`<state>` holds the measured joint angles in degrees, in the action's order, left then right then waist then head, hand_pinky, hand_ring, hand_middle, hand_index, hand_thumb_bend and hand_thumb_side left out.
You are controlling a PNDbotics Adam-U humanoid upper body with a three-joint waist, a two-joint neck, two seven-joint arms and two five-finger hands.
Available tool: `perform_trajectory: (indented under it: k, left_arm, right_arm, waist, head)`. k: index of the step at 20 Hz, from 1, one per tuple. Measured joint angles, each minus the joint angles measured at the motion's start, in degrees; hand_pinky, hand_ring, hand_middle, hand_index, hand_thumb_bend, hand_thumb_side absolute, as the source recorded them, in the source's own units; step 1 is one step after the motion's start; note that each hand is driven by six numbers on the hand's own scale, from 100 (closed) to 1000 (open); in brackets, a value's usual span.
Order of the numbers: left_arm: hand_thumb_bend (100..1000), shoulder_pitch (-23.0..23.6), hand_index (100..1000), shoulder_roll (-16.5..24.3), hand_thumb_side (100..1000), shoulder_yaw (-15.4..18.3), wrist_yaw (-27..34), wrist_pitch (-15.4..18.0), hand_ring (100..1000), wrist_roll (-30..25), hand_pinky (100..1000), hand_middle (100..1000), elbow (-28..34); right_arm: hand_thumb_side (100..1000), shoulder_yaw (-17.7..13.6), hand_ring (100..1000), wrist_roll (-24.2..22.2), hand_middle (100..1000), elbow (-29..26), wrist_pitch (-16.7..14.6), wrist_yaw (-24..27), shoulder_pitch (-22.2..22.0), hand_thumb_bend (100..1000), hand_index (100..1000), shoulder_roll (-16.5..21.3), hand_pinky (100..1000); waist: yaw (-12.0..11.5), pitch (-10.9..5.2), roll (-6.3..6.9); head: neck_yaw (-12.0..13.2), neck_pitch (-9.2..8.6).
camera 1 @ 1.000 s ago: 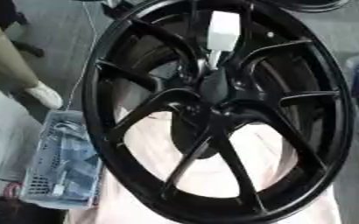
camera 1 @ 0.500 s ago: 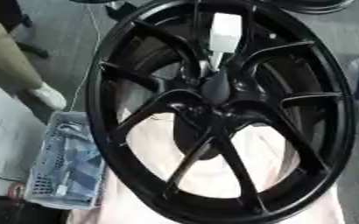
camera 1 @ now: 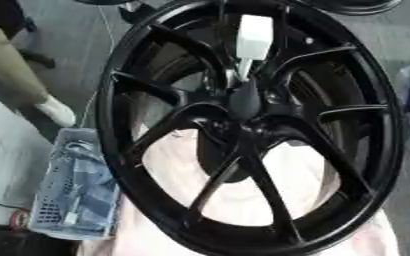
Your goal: Pull the pin out of the wheel hub.
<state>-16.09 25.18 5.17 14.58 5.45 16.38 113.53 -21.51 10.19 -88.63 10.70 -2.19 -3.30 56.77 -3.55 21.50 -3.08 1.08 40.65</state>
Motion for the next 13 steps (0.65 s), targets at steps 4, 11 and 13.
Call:
perform_trajectory:
  k: [4, 11, 13]
  left_arm:
    - [100, 0.0, 696, -0.2, 695, 0.0, 0.0, 0.0, 655, -0.1, 736, 513, 0.0]
    - [100, -0.3, 696, -0.5, 692, 0.0, 0.1, 0.3, 655, -0.3, 737, 514, 0.0]
    - [100, -0.5, 696, -0.5, 691, -0.1, 0.1, 0.3, 656, -0.4, 737, 514, 0.0]
  right_arm:
    - [288, 0.8, 810, 5.7, 730, -9.2, -0.9, 3.8, 0.2, 100, 732, -1.8, 672]
    - [310, 4.3, 797, 15.2, 710, -23.8, -4.8, 7.7, 1.1, 100, 713, -4.7, 663]
    - [288, 5.2, 794, 17.1, 707, -24.5, -7.1, 7.6, 2.2, 100, 710, -5.1, 660]
  waist:
    - [0.0, 0.0, 0.4]
    - [-0.3, 0.0, 1.08]
    - [-0.3, 0.0, 1.33]
  head:
    - [-0.2, 0.0]
    - [-0.9, -0.02]
    - [-1.0, -0.04]
